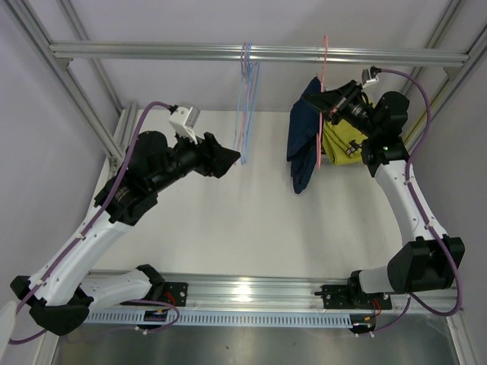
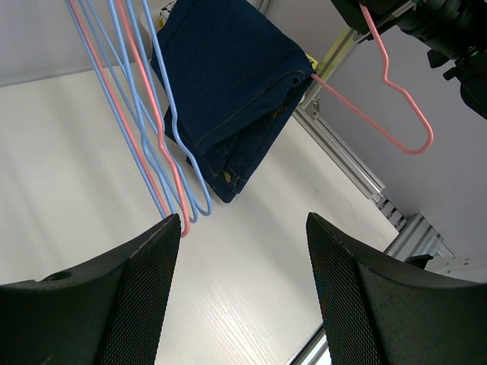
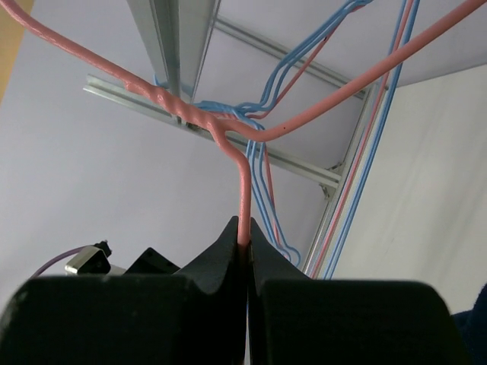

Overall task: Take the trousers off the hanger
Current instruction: Pick up the hanger from the clothesline.

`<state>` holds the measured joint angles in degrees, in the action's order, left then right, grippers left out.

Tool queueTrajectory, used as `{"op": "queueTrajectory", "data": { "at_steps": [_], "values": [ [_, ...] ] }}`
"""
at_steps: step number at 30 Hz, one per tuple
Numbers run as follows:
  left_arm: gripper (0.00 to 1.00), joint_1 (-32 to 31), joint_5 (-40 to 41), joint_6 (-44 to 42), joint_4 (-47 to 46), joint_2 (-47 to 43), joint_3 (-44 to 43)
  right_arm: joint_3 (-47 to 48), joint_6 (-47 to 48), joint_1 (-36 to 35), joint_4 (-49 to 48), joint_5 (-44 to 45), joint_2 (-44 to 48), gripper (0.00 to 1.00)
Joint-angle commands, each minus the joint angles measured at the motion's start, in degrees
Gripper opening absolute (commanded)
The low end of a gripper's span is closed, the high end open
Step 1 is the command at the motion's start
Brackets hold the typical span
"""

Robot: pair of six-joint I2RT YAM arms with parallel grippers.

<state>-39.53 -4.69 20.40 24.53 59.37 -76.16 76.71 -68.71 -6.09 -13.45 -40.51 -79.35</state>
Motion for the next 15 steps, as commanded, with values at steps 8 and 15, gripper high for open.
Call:
{"op": "queueTrajectory", "data": {
  "at_steps": [8, 15],
  "values": [
    [0.76, -1.25, -0.94, -3.35, -6.24, -1.71, 3.64, 6.61, 10.61, -5.51, 1.21, 1.47, 12.89, 0.00],
    [0.83, -9.77, 10.38, -9.76, -11.44, -2.95, 8.48, 10.12, 14.91, -9.82, 8.97, 10.98, 16.69, 0.00]
  ]
}}
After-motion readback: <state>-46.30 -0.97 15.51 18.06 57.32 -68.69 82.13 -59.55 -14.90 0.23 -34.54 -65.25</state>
